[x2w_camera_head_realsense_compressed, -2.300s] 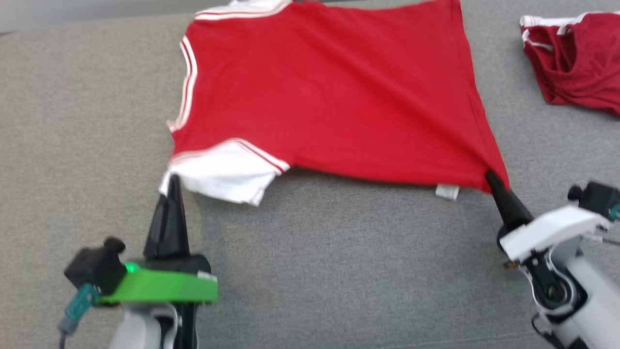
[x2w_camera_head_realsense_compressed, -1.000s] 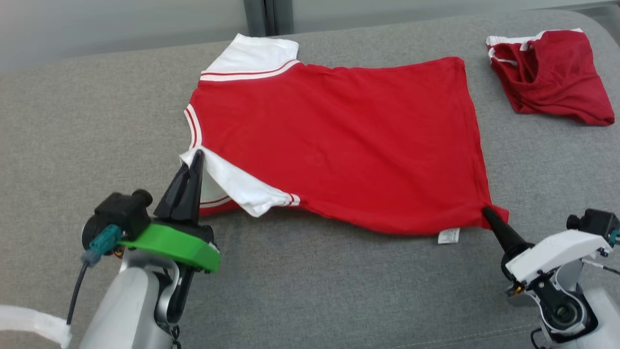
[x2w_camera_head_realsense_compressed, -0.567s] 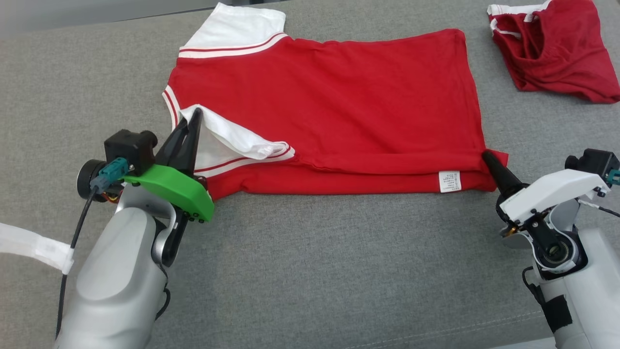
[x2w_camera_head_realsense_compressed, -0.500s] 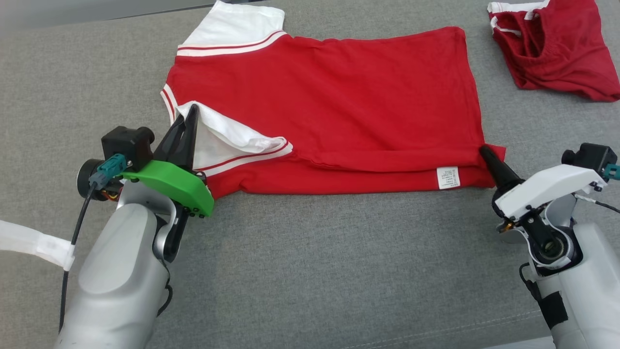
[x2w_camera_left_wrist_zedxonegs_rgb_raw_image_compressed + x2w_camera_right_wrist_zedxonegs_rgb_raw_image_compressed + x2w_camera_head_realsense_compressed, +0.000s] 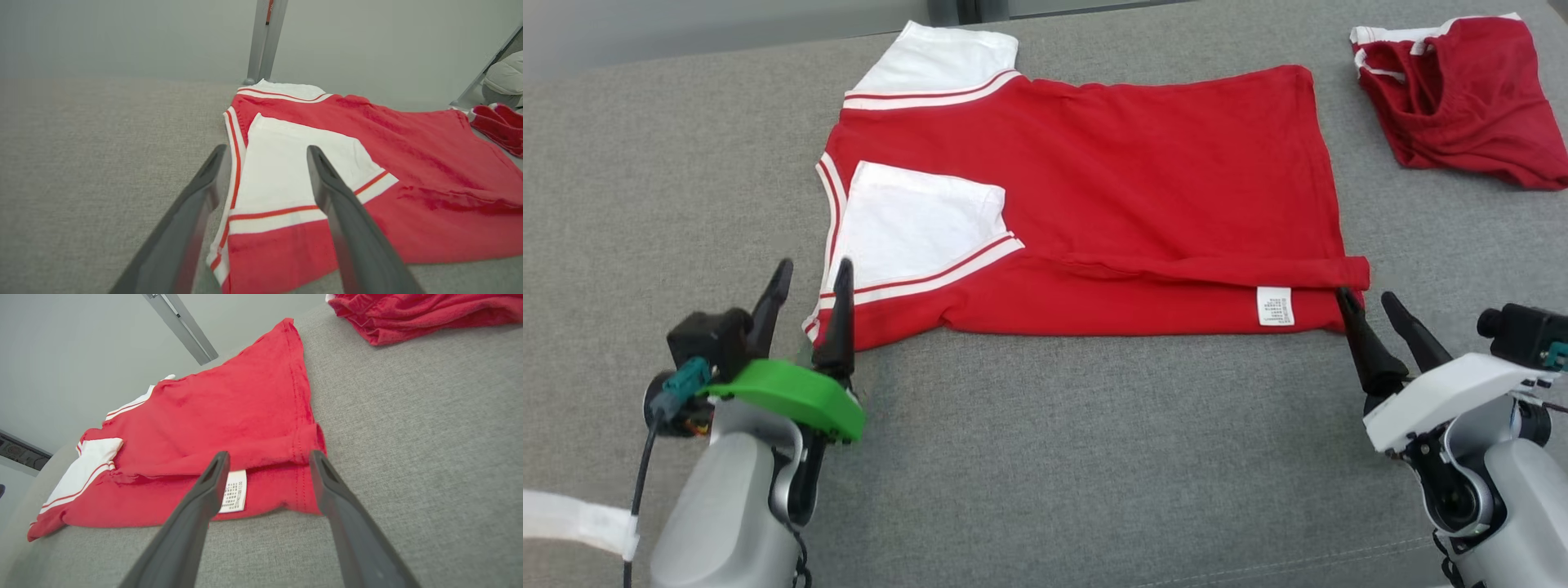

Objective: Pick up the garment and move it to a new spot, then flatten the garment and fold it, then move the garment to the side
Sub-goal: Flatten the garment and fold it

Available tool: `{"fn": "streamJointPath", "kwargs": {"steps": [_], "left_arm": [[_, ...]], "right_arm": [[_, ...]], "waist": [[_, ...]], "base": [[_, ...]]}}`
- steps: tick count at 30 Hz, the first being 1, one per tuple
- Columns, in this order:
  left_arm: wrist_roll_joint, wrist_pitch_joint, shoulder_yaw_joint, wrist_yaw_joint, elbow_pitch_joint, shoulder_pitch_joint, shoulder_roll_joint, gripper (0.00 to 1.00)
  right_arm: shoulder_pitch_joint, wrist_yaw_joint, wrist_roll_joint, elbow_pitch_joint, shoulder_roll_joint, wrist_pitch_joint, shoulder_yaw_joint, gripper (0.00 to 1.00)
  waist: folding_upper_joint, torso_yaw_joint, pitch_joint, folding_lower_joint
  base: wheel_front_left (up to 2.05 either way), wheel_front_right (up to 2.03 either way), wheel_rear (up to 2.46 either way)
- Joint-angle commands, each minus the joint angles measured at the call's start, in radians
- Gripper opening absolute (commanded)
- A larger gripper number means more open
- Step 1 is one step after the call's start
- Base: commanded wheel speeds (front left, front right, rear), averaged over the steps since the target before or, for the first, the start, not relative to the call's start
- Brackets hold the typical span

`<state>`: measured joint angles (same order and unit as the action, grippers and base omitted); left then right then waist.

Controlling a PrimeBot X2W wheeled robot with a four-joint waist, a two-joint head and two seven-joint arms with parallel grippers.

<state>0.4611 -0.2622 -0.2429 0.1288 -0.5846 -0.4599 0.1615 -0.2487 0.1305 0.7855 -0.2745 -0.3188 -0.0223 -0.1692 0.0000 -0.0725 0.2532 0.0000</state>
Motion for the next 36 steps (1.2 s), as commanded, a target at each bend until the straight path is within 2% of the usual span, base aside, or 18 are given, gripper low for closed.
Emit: {"fn": "streamJointPath", "kwargs": {"steps": [1,8,19,20,21,22,23,24,29,36], "left_arm": [[-0.011,-0.003,0.009,0.002,0.009,0.031,0.004,1.0],[-0.024,-0.003,0.02,0.002,-0.019,0.109,-0.008,1.0],[0.021,0.011,-0.036,0.003,-0.198,-0.003,-0.026,1.0],[0.034,0.013,-0.043,0.003,-0.214,-0.015,-0.03,0.47],[0.046,0.012,-0.047,0.003,-0.227,-0.023,-0.03,0.22],[0.056,0.011,-0.055,0.003,-0.239,-0.031,-0.03,0.0],[0.067,0.009,-0.06,0.003,-0.246,-0.037,-0.029,0.0],[0.08,0.007,-0.064,0.003,-0.25,-0.043,-0.031,0.0],[0.122,-0.004,-0.061,0.003,-0.236,-0.025,-0.021,0.0],[0.108,-0.003,0.015,0.001,-0.068,0.132,-0.005,0.0]], "right_arm": [[0.018,0.0,-0.011,-0.004,-0.006,-0.016,-0.001,1.0],[0.027,0.0,-0.065,-0.059,-0.016,-0.061,-0.002,1.0],[-0.118,0.0,-0.104,-0.262,0.024,-0.067,-0.049,1.0],[-0.129,0.0,-0.101,-0.285,0.028,-0.069,-0.055,1.0],[-0.138,0.0,-0.097,-0.302,0.031,-0.068,-0.062,1.0],[-0.148,0.0,-0.089,-0.32,0.036,-0.071,-0.069,0.42],[-0.155,0.0,-0.085,-0.334,0.04,-0.076,-0.076,0.12],[-0.162,0.0,-0.077,-0.346,0.043,-0.087,-0.084,0.0],[-0.157,0.0,-0.058,-0.374,0.035,-0.139,-0.124,0.0],[-0.073,0.0,-0.016,-0.329,-0.003,-0.177,-0.159,0.0]], "waist": [[0.0,0.003,-0.003,0.0],[0.0,0.01,-0.003,0.0],[0.0,0.014,0.03,0.0],[0.0,0.015,0.032,0.0],[0.0,0.016,0.033,0.0],[0.0,0.016,0.034,0.0],[0.0,0.017,0.033,0.0],[0.0,0.018,0.03,0.0],[0.0,0.03,-0.011,0.0],[0.0,0.063,-0.091,0.0]], "base": [[0.0,0.0,0.0],[0.0,0.0,0.0],[0.0,0.0,0.0],[0.0,0.0,0.0],[0.0,0.0,0.0],[0.0,0.0,0.0],[0.0,0.0,0.0],[0.0,0.0,0.0],[0.0,0.0,0.0],[0.0,0.0,0.0]]}}
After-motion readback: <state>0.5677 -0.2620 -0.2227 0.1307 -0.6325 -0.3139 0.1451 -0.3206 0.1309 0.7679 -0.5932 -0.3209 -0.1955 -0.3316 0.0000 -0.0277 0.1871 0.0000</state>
